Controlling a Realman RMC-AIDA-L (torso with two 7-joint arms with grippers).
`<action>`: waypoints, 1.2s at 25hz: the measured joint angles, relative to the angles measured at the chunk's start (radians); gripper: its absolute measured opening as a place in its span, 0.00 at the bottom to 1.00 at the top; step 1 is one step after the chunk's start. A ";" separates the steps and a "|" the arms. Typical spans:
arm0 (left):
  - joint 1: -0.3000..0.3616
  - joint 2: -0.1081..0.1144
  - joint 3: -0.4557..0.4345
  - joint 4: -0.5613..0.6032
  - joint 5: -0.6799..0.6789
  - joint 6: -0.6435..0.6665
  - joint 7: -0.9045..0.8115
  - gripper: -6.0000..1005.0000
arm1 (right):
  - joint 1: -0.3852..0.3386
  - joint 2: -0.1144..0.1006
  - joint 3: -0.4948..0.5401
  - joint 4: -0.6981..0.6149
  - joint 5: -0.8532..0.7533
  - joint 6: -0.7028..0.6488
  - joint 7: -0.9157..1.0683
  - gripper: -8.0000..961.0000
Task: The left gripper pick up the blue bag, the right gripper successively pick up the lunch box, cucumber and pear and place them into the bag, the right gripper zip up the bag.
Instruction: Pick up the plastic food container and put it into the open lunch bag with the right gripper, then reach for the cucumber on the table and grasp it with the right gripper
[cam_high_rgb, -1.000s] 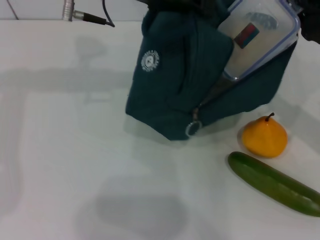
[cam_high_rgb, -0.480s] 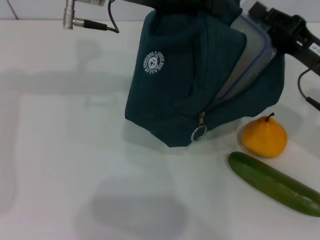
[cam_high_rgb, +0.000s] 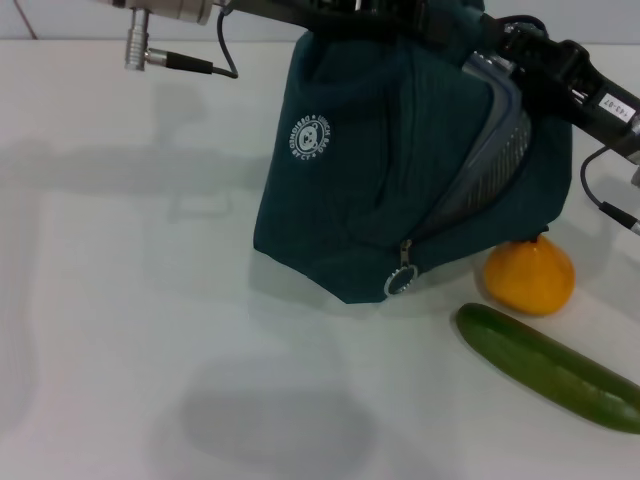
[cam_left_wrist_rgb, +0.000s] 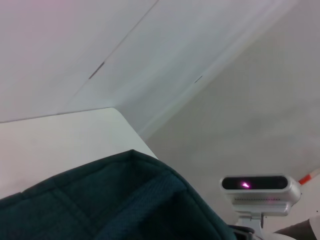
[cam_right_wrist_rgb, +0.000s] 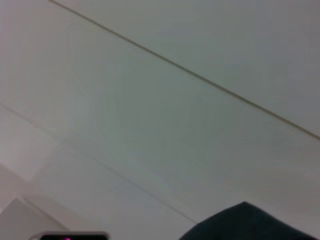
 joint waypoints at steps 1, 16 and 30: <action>0.000 0.000 0.000 0.000 0.000 0.001 0.002 0.06 | -0.005 0.000 -0.003 -0.009 0.000 -0.006 -0.003 0.11; 0.010 -0.001 -0.061 -0.001 -0.028 0.002 0.071 0.06 | -0.057 -0.032 0.008 -0.044 -0.019 -0.144 -0.109 0.64; 0.014 0.005 -0.108 -0.086 -0.069 -0.015 0.178 0.06 | -0.247 -0.159 0.038 -0.105 -0.079 -0.330 -0.481 0.71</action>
